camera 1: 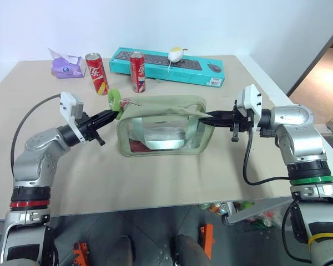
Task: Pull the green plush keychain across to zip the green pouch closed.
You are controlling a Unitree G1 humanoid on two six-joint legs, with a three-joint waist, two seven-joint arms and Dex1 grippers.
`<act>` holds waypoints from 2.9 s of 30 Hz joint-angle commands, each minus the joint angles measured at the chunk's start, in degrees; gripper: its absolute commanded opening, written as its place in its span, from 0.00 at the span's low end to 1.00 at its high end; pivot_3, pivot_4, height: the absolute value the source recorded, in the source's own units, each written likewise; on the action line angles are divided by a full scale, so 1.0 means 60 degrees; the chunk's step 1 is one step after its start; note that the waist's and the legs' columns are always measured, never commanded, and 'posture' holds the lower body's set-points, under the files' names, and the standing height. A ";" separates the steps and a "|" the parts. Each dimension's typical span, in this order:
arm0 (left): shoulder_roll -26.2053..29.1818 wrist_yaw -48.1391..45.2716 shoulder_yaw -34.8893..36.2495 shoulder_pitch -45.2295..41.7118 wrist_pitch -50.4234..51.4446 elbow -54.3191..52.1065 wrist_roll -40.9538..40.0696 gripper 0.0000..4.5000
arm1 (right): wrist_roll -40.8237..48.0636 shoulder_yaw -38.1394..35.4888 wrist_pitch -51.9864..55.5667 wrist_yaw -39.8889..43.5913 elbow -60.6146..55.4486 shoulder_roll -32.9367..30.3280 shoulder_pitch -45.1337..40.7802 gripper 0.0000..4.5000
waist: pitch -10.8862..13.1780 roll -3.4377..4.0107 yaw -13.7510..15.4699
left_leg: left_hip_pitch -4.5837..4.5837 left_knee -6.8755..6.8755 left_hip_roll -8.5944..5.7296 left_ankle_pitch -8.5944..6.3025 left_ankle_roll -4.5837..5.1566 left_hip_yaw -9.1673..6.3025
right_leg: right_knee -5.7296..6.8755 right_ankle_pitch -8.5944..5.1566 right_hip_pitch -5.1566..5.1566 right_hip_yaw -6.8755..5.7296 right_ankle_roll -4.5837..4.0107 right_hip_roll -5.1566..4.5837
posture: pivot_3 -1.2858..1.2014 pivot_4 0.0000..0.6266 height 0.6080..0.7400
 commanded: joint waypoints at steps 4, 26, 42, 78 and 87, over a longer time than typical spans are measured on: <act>0.0387 0.0109 0.0362 -0.0819 0.0192 -0.1194 -0.0442 0.01 | -0.0010 -0.0196 -0.0120 0.0112 -0.0012 -0.0267 -0.0058 0.00 | 0.0000 0.0000 0.0000 | -0.0003 0.0001 0.0000 0.0000 0.0000 -0.0003 | 0.0000 0.0000 0.0000 -0.0002 0.0000 0.0000 | 0.52 0.24 1.00; 0.0502 -0.2255 -0.2593 -0.3274 -0.1280 0.0006 0.1729 0.01 | -0.0124 -0.0193 -0.0467 0.0132 0.0310 -0.0218 -0.0164 0.00 | 0.0000 0.0000 0.0000 | -0.0003 0.0007 -0.0009 0.0001 -0.0001 -0.0002 | 0.0000 0.0000 0.0003 0.0002 0.0006 0.0000 | 0.52 0.24 1.00; 0.1135 -0.3868 -0.2240 -0.4335 -0.0768 0.0594 0.1416 0.80 | -0.0163 -0.0152 -0.0536 0.0048 0.0302 -0.0182 -0.0161 0.00 | 0.0003 0.0004 -0.0007 | -0.0006 0.0004 -0.0008 0.0001 0.0000 -0.0005 | 0.0001 -0.0005 -0.0001 0.0001 0.0011 0.0001 | 0.52 0.24 1.00; 0.0369 0.1766 0.0226 0.1051 0.2232 -0.4565 -0.0548 0.95 | -0.0323 -0.0121 -0.0750 0.0277 0.0791 -0.0157 -0.0447 0.00 | 0.0003 0.0005 -0.0012 | 0.0008 0.0018 -0.0002 0.0002 -0.0002 -0.0002 | 0.0009 0.0009 0.0012 0.0011 0.0009 0.0002 | 0.52 0.24 1.00; 0.0106 0.1780 -0.0390 0.1360 0.1932 -0.4433 -0.0287 0.77 | -0.0361 -0.0088 -0.0759 0.0302 0.0849 -0.0148 -0.0532 0.00 | 0.0003 0.0005 -0.0011 | 0.0008 0.0018 -0.0004 0.0002 -0.0002 0.0000 | 0.0008 0.0009 0.0012 0.0012 0.0011 0.0001 | 0.52 0.24 1.00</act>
